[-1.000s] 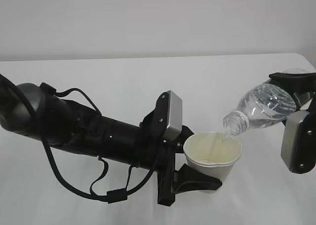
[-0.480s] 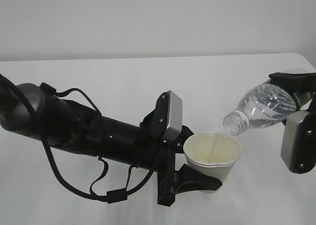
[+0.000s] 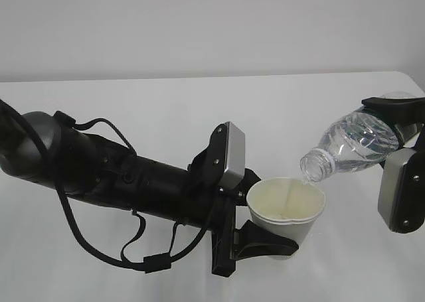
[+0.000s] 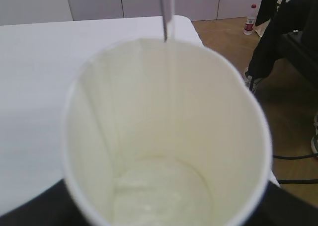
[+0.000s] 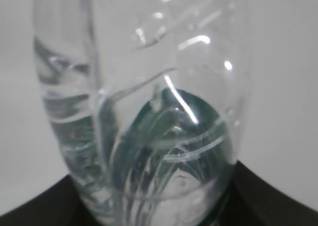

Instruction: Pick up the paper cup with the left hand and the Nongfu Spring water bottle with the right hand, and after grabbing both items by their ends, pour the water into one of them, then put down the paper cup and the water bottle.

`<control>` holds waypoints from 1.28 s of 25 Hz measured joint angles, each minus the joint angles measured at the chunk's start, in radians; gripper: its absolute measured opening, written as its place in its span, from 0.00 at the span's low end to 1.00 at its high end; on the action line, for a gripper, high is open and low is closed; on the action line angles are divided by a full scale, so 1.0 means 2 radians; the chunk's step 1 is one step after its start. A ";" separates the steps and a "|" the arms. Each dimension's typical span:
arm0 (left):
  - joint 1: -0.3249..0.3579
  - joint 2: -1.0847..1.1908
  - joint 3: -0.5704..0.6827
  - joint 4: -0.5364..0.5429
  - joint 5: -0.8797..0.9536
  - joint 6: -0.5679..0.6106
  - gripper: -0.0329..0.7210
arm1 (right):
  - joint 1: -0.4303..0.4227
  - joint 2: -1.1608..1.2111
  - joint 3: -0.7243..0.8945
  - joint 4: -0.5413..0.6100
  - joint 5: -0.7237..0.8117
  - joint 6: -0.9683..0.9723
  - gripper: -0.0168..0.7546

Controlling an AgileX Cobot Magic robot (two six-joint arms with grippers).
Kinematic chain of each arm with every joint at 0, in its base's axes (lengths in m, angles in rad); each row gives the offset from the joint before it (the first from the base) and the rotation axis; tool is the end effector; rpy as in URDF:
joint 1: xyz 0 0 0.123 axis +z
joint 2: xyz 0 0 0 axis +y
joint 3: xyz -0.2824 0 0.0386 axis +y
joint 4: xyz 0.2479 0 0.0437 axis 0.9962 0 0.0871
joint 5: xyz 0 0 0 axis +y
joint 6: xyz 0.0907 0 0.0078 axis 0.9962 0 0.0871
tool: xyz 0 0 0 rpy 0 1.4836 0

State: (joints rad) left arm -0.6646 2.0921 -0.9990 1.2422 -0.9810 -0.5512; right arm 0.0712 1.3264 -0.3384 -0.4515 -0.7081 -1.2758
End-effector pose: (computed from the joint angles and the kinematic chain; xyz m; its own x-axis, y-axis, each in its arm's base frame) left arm 0.2508 -0.2874 0.1188 0.0395 0.3241 -0.9452 0.9966 -0.0813 0.0137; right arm 0.2243 0.0419 0.2022 0.3562 -0.9343 -0.0124 -0.2211 -0.0714 -0.9726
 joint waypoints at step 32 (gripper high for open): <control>0.000 0.000 0.000 0.000 0.000 0.000 0.64 | 0.000 0.000 0.000 0.000 0.000 -0.006 0.57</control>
State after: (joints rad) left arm -0.6646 2.0921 -0.9990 1.2422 -0.9810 -0.5512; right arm 0.0712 1.3264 -0.3384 -0.4515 -0.7081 -1.2880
